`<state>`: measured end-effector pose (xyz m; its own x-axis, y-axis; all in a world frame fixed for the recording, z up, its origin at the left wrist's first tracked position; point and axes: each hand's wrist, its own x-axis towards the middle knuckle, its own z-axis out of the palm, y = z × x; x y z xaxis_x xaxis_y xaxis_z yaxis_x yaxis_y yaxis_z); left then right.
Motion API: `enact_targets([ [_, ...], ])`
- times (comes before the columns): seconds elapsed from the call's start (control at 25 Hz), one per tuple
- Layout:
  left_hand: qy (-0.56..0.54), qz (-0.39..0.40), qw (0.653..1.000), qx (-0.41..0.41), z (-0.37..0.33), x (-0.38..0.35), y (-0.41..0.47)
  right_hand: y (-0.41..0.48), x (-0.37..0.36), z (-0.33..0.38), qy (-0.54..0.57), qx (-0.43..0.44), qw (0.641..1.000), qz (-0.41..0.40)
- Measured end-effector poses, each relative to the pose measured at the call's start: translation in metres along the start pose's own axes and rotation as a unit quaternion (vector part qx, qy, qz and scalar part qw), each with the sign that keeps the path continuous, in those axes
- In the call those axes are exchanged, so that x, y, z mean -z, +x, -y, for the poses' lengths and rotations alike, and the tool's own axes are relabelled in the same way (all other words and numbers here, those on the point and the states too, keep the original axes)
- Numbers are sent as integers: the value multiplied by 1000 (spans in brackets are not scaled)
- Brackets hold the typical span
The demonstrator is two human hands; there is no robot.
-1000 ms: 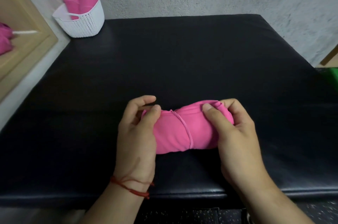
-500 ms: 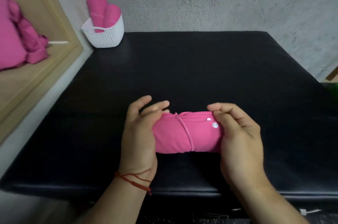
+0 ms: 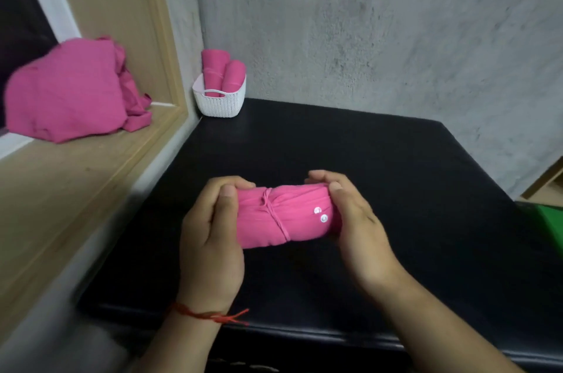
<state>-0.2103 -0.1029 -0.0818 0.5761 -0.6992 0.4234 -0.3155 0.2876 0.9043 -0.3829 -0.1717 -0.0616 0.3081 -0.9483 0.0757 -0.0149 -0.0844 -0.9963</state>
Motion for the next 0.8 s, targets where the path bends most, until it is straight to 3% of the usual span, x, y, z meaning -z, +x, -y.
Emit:
enact_targets([
  [0.08,26,-9,1000,-15,-3,21,14,1,-7,17,-36,-77,991,100],
  [0.16,15,-59,998,35,0,36,24,1,-16,32,-79,-111,970,202],
  [0.24,-2,-133,987,95,14,49,35,1,-33,39,-104,-121,958,239],
  [0.32,-18,-161,976,144,28,59,46,0,-53,40,-98,-126,959,233],
  [0.44,-184,-175,938,236,31,75,61,10,-80,30,39,-157,972,171],
  [0.6,-242,-203,919,234,40,96,70,69,-124,26,272,-245,930,14],
  [0.68,-257,-200,913,246,46,102,74,125,-147,43,342,-217,914,-33],
  [0.8,-262,-184,914,249,52,107,82,214,-184,81,358,-131,924,17],
])
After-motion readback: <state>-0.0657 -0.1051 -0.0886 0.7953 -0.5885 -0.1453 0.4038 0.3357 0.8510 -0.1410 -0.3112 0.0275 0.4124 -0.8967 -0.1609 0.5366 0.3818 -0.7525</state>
